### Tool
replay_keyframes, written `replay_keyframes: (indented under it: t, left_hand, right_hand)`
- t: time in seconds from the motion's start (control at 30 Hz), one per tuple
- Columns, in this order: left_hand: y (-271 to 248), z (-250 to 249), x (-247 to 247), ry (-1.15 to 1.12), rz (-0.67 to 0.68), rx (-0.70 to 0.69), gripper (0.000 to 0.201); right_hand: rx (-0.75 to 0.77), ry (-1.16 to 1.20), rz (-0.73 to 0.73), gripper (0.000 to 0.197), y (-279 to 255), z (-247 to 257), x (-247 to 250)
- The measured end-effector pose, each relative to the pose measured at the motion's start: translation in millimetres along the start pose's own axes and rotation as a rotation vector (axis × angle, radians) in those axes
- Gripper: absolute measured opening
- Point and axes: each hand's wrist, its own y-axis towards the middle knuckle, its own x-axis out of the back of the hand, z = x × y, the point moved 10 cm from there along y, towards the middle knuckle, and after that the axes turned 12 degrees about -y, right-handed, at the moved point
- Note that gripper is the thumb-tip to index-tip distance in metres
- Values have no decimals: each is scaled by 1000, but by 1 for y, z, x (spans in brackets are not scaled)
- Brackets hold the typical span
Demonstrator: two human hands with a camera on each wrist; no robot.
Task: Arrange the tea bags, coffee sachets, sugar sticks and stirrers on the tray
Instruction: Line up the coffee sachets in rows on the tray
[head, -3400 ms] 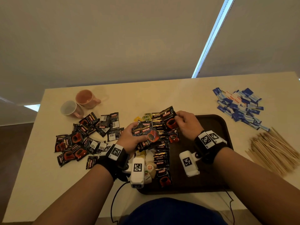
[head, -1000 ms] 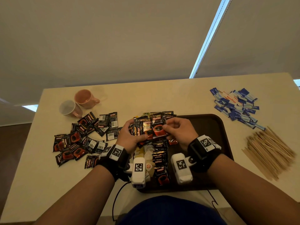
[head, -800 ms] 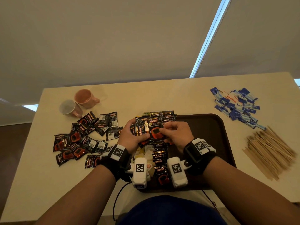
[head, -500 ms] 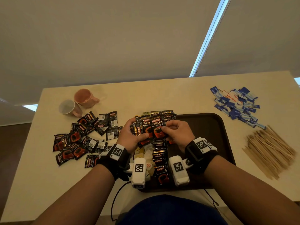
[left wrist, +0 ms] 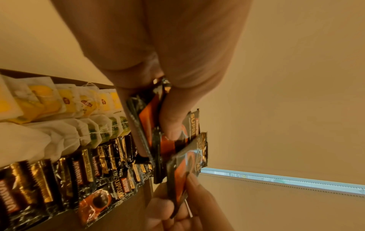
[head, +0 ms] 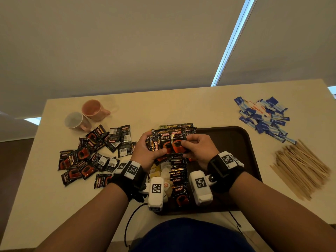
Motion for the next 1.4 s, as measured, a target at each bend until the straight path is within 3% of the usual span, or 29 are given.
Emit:
replay_keyframes:
  t: [0.1, 0.2, 0.37, 0.5, 0.7, 0.83, 0.93, 1.07, 1.23, 1.4]
  left_hand:
    - [0, -1, -2, -10, 4, -5, 75]
    - [-1, -1, -4, 4, 18, -13, 72]
    - [-1, 4, -6, -72, 42, 35, 72]
    - [-1, 4, -10, -120, 57, 36, 67]
    - [-1, 2, -9, -279, 59, 83, 61]
    - [2, -1, 3, -190, -5, 55, 53]
    - [4, 0, 8, -149, -45, 47, 54]
    - [5, 1, 14, -136, -70, 49, 55]
    - [1, 0, 13, -139, -78, 63, 51]
    - [0, 1, 13, -141, -76, 75, 51]
  right_hand:
    - [-29, 74, 70, 13, -3, -1, -8]
    - [0, -45, 39, 20, -3, 1, -5]
    - [-23, -94, 3, 14, 4, -5, 2]
    - [-36, -109, -9, 25, 9, -14, 2]
    - [-10, 7, 15, 7, 7, -12, 7]
    - [33, -9, -14, 8, 8, -9, 23]
    - [40, -95, -74, 9, 12, -19, 45]
    - [-9, -413, -162, 10, 15, -54, 74]
    - [-136, -592, -136, 11, 16, -105, 83]
    - [-152, -645, -111, 14, 22, -113, 75]
